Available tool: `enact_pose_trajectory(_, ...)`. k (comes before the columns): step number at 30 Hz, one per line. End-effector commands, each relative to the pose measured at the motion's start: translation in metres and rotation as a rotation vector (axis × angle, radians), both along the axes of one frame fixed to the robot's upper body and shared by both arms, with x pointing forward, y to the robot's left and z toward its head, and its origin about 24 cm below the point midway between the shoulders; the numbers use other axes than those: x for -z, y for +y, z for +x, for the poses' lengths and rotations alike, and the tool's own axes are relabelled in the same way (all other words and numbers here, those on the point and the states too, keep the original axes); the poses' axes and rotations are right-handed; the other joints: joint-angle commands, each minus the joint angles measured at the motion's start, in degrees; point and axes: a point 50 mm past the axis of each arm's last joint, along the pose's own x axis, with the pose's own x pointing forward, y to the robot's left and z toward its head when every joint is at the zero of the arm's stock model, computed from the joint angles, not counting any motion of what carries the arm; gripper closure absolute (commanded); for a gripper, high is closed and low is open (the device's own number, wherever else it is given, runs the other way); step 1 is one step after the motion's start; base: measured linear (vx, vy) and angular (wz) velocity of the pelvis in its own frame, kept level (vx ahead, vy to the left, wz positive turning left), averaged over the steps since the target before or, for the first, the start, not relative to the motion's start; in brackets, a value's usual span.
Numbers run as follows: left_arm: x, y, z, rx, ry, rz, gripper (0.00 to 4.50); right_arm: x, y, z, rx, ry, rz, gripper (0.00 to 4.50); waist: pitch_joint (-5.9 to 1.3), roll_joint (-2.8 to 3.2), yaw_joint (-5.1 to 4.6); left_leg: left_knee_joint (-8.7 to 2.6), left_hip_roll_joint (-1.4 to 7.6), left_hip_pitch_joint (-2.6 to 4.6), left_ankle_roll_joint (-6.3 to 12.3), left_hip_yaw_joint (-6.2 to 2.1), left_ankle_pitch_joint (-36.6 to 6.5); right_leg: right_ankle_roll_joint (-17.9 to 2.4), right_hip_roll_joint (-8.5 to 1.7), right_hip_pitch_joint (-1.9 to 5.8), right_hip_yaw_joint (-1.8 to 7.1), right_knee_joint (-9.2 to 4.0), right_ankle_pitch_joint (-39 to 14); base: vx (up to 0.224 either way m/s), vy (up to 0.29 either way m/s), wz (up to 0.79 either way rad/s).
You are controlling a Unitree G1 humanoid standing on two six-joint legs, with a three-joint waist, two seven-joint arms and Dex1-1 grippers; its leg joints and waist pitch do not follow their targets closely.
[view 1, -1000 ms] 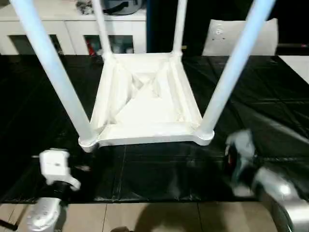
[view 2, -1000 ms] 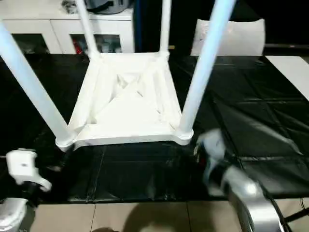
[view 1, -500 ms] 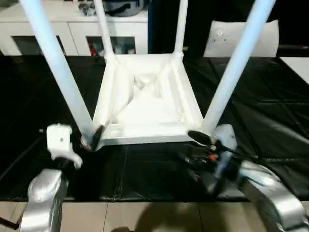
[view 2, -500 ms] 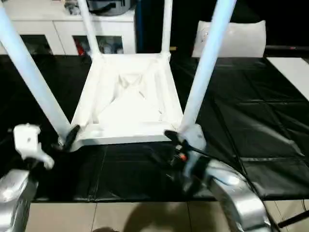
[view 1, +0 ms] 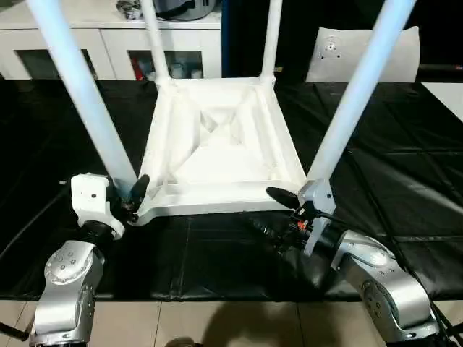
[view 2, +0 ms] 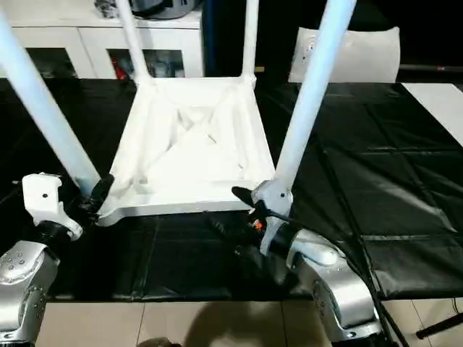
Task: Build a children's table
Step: Flip table
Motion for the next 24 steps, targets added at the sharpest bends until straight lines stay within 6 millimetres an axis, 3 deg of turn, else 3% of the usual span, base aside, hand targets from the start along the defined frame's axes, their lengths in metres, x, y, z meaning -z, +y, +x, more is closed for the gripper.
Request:
enact_pose_trajectory(1,-0.001,-0.007,0.000,0.037,0.007,0.013,2.09,-0.002,0.001,0.003,-0.013,-0.014,-0.006,0.00,-2.83,0.30,-0.23,-4.74,4.59,0.60,0.59,-1.99,-12.0,-8.6,-5.81,1.74,4.13,-4.05,-7.8,0.000,0.000,0.00)
enact_pose_trajectory(5,-0.001,-0.006,0.000,0.038,0.008,0.011,2.39,-0.001,0.002,0.003,-0.025,-0.011,-0.006,0.00,-2.86,0.37,-0.13,-4.67,4.54,0.57,0.89,-1.96,-11.5,-8.8,-5.86,1.80,4.13,-3.95,-7.2,0.000,0.000,0.00)
enact_pose_trajectory(6,-0.001,-0.006,0.000,0.037,0.009,0.011,2.41,-0.001,0.002,0.003,-0.031,-0.012,-0.007,0.00,-2.88,0.67,-0.10,-4.68,4.54,0.53,0.89,-2.02,-11.4,-8.8,-5.83,1.81,4.09,-3.91,-6.9,0.000,0.000,0.00)
enact_pose_trajectory(10,0.000,-0.005,-0.002,0.044,0.017,0.012,2.50,0.001,0.002,0.003,-0.042,-0.013,-0.020,0.00,-2.86,0.22,-0.04,-4.72,4.55,0.52,0.74,-2.03,-12.0,-8.7,-5.93,1.89,4.07,-4.04,-8.1,0.000,0.000,0.00)
enact_pose_trajectory(18,0.000,-0.004,-0.004,0.053,0.028,0.005,2.51,0.003,0.003,0.003,-0.045,-0.007,-0.019,0.00,-2.92,0.35,-0.01,-4.61,4.55,0.46,1.36,-1.99,-10.7,-9.3,-5.89,1.84,4.06,-3.81,-6.3,0.000,0.000,0.00)
enact_pose_trajectory(21,0.001,-0.006,-0.006,0.043,0.040,-0.059,2.51,0.006,0.002,0.004,-0.029,0.003,-0.030,0.00,-2.86,0.53,-0.03,-4.69,4.57,0.50,1.03,-2.01,-11.4,-9.3,-5.82,1.83,4.02,-3.82,-7.1,0.000,0.000,0.00)
enact_pose_trajectory(24,-0.001,-0.011,-0.005,-0.003,0.049,-0.242,2.51,0.009,0.001,0.006,0.009,0.014,-0.049,0.00,-2.83,0.33,-0.10,-4.61,4.59,0.55,0.34,-1.80,-11.7,-10.3,-5.92,1.83,4.12,-3.80,-7.1,0.000,0.000,0.00)
